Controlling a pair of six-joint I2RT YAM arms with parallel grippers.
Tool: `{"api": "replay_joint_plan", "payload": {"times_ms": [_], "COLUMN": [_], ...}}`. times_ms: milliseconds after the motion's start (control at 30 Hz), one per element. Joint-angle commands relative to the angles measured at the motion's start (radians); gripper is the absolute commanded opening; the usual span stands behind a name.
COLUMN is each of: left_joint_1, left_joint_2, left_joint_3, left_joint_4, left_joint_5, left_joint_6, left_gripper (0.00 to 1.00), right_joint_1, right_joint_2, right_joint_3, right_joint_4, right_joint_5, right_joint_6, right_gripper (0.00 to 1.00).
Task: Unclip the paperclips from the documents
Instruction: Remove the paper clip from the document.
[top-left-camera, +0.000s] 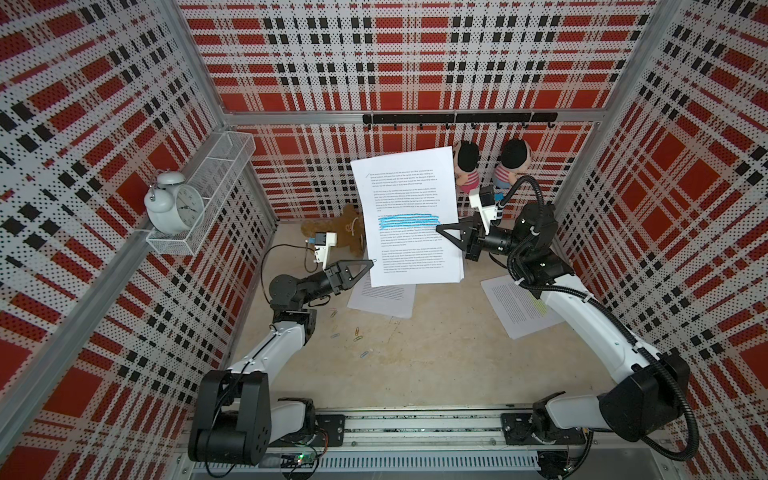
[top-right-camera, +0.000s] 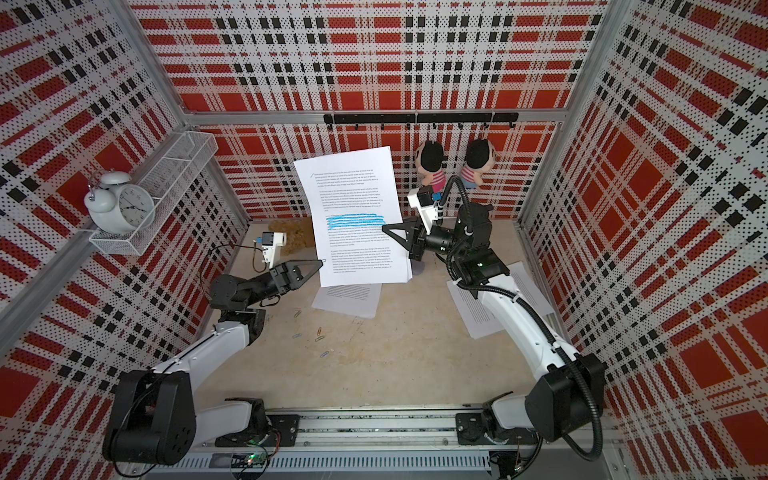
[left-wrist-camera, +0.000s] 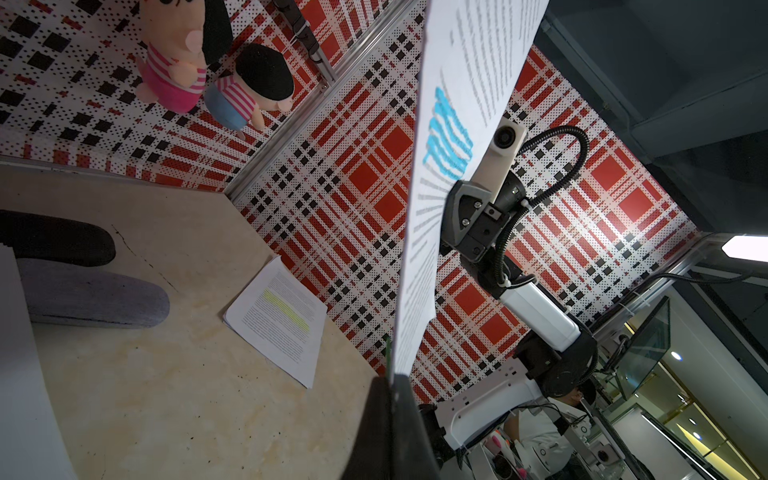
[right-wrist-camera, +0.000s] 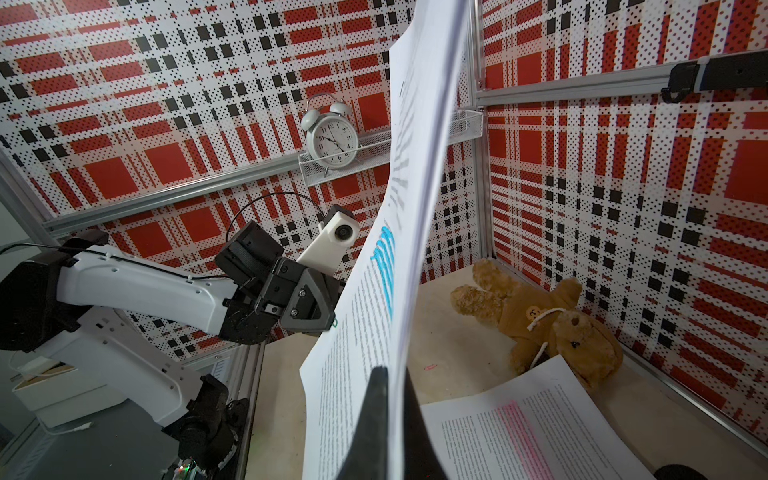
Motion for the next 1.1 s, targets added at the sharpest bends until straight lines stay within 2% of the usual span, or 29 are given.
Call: {"api": "replay_joint_plan", "payload": {"times_ms": [0,400,1067], "left_joint_1": [0.029,0.03,0.048], "left_joint_2": [-0.02,-0.035,-0.052], "left_joint_3": [-0.024,-0.032,-0.03], "left_joint_4": [-0.029,-0.077,-0.087], "left_joint_5": [-0.029,-0.032,-0.06], "left_joint_6": [0.025,0.063,0.078], "left_gripper": [0.02,0.02,0.06], "right_joint_1": [-0.046,-0.111,-0.117], "right_joint_2": [-0.056,-0.075,-0.072], "right_joint_3": [0.058,0.104,0.102], "right_joint_4": [-0.032,-0.132,-0.172], "right_joint_5": [0.022,0.016,0.041], "right_joint_6": [-0.076,-0.145,-0.18], "right_gripper": [0.0,0.0,0.0]}}
